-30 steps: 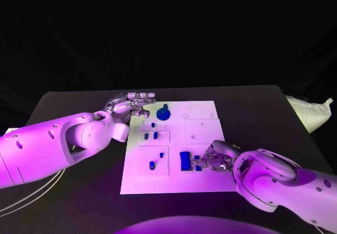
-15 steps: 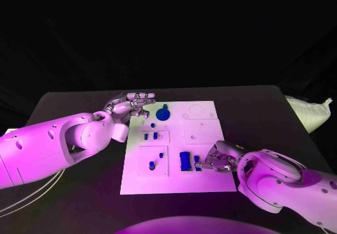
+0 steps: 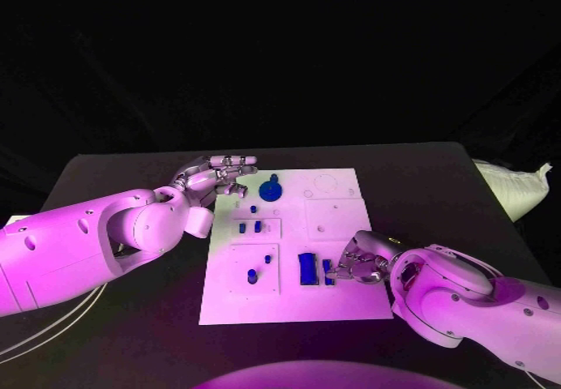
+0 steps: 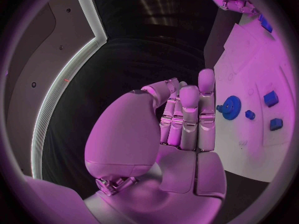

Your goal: Assemble the parts on the task board

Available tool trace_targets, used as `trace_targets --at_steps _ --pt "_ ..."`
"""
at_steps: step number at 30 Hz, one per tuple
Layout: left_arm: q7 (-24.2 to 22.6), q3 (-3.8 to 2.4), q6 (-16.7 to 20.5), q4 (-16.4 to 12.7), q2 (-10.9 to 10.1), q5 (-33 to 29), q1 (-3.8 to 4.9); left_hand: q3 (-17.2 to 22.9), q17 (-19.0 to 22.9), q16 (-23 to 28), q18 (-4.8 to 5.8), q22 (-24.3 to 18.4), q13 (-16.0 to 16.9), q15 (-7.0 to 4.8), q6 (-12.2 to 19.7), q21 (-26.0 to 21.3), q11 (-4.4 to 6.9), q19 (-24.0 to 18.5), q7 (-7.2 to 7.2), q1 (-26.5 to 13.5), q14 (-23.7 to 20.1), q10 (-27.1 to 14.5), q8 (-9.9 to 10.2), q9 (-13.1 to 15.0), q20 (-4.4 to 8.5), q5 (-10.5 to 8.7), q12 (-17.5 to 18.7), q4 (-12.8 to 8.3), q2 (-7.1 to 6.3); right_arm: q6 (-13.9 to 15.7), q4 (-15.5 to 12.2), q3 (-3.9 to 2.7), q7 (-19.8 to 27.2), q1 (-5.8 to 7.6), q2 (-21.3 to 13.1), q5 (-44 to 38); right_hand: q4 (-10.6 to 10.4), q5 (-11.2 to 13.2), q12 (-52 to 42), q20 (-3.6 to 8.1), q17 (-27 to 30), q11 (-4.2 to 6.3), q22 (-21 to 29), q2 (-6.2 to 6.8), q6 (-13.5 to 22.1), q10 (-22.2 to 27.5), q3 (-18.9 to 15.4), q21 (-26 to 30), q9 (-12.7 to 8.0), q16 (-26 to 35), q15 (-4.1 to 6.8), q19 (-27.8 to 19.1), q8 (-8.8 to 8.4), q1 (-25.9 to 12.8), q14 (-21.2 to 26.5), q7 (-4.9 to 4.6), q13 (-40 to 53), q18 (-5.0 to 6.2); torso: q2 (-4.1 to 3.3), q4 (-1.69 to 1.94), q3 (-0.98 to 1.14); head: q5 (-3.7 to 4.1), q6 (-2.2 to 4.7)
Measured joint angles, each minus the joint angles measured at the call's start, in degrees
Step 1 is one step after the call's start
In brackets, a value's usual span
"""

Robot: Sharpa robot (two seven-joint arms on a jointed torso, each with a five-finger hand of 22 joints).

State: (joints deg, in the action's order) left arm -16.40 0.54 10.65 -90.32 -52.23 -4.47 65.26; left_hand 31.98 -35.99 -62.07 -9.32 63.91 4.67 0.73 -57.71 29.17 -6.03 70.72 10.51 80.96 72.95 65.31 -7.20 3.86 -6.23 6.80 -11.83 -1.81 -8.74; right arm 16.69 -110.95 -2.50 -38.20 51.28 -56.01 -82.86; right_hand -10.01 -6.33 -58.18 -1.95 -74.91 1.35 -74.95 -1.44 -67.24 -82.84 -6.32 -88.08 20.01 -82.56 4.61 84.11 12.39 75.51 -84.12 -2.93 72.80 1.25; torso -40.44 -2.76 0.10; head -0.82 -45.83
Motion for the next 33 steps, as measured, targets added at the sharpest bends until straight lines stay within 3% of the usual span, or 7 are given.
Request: trace_targets --at_steps 7,14,17,20,23,29,33 --pt "0.0 0.01 0.0 0.0 0.0 0.0 -0.04 0.0 0.0 0.0 0.0 0.0 0.0 0.0 0.0 0.0 0.0 0.0 0.0 0.0 0.0 0.0 0.0 0.0 0.0 0.0 0.0 0.0 0.0 0.4 -0.5 0.09 0.7 -0.09 -0.7 -0.4 -2.7 -5.7 0.1 0.0 0.0 -0.09 0.0 0.22 0.7 0.1 -2.7 0.0 -0.4 0.3 0.0 0.0 -0.56 -2.6 0.0 0.14 -0.1 0.0 -0.01 -0.04 -0.02 -0.12 0.02" --pt "0.0 0.03 0.0 0.3 0.0 0.0 -0.31 0.0 0.2 0.3 0.0 0.0 0.0 0.23 0.0 0.0 -0.2 0.0 0.0 -0.1 -0.2 -0.2 0.0 0.0 -0.02 0.0 -0.3 0.0 0.14 1.8 0.1 0.06 6.0 1.51 -2.1 2.9 -4.9 -3.6 4.5 0.0 0.1 -0.78 0.0 0.82 2.5 1.7 -5.1 1.9 -0.3 2.4 -0.01 0.0 -1.48 -4.5 0.0 -0.81 -2.1 0.0 0.19 -0.07 -0.07 -0.06 0.47" --pt "0.0 0.03 0.0 0.8 0.3 0.0 -0.79 -0.6 1.1 0.8 0.0 -0.2 0.0 0.51 0.0 -0.4 -0.19 -0.3 0.0 -1.2 -0.6 -0.6 0.0 0.0 -0.35 0.0 -0.4 0.2 0.5 2.9 1.9 0.0 12.2 3.16 -2.2 8.7 -4.6 -3.7 11.4 -0.62 4.9 -1.65 0.0 -0.47 5.1 4.7 -4.7 5.0 -0.9 6.5 -0.85 -1.3 -3.04 -2.1 0.1 -1.85 -5.7 0.7 0.5 -0.07 -0.15 0.17 1.1" --pt "-0.2 0.07 0.1 1.6 0.8 -0.1 -1.28 -3.3 6.2 4.9 -0.01 -1.4 0.0 0.73 0.0 -2.6 -0.11 -2.9 -0.01 -3.9 -5.5 -1.3 0.0 0.0 -0.73 0.0 -0.8 1.5 -0.17 4.0 5.7 0.01 20.1 4.89 -1.5 17.7 -2.8 -4.5 28.2 -1.57 18.4 -2.94 3.0 -1.42 7.9 11.7 -3.9 13.7 -1.6 18.4 -2.06 -8.5 -4.93 2.2 2.7 -3.32 -15.2 3.84 1.12 -0.07 -0.32 0.51 1.88" --pt "-0.5 0.08 0.3 3.0 1.7 -0.4 -1.68 -6.3 9.9 11.2 -0.01 -4.6 -0.3 1.27 0.4 -7.3 -0.46 -7.5 0.01 -5.2 -11.1 -2.1 -0.4 0.0 -1.46 0.0 -1.0 2.6 -0.45 4.7 10.4 0.01 28.3 6.37 -0.1 28.4 -1.5 -4.5 39.0 -3.02 36.6 -4.76 21.0 -2.52 10.4 18.3 -3.2 33.7 -2.7 38.4 -3.81 -23.2 -6.9 6.3 10.9 -5.08 -24.1 8.14 1.92 -0.07 -0.57 0.86 3.21" --pt "-1.8 0.09 1.0 6.7 3.7 -1.2 -2.3 -8.8 20.5 32.4 0.01 -15.8 -1.0 4.71 0.8 -20.8 -1.35 -19.3 0.02 -4.6 -18.7 -2.5 -0.4 0.0 -4.76 0.0 0.8 4.0 0.26 4.2 20.5 -0.03 41.9 8.47 4.2 48.4 0.6 -1.0 53.5 -7.84 52.3 -8.25 38.6 -3.76 13.0 22.2 -2.4 57.3 -6.2 63.7 -9.33 -32.7 -8.66 11.9 22.7 -7.48 -44.6 8.48 3.84 -0.39 -0.96 1.13 5.98" --pt "-3.3 0.08 1.9 9.6 5.4 -1.8 -2.59 -9.8 25.4 41.9 -0.17 -23.1 -1.0 6.42 0.8 -25.3 -2.1 -24.1 0.02 -3.8 -19.7 -2.4 0.4 0.0 -7.26 0.0 3.7 4.1 0.98 3.3 26.5 -0.09 48.3 9.15 7.5 57.9 2.9 -0.7 54.3 -9.87 60.2 -9.44 45.9 -3.91 13.3 22.9 -2.6 66.2 -9.1 72.5 -10.73 -32.0 -8.66 12.2 23.5 -7.8 -55.2 8.48 4.76 -0.65 -1.02 1.14 7.56"
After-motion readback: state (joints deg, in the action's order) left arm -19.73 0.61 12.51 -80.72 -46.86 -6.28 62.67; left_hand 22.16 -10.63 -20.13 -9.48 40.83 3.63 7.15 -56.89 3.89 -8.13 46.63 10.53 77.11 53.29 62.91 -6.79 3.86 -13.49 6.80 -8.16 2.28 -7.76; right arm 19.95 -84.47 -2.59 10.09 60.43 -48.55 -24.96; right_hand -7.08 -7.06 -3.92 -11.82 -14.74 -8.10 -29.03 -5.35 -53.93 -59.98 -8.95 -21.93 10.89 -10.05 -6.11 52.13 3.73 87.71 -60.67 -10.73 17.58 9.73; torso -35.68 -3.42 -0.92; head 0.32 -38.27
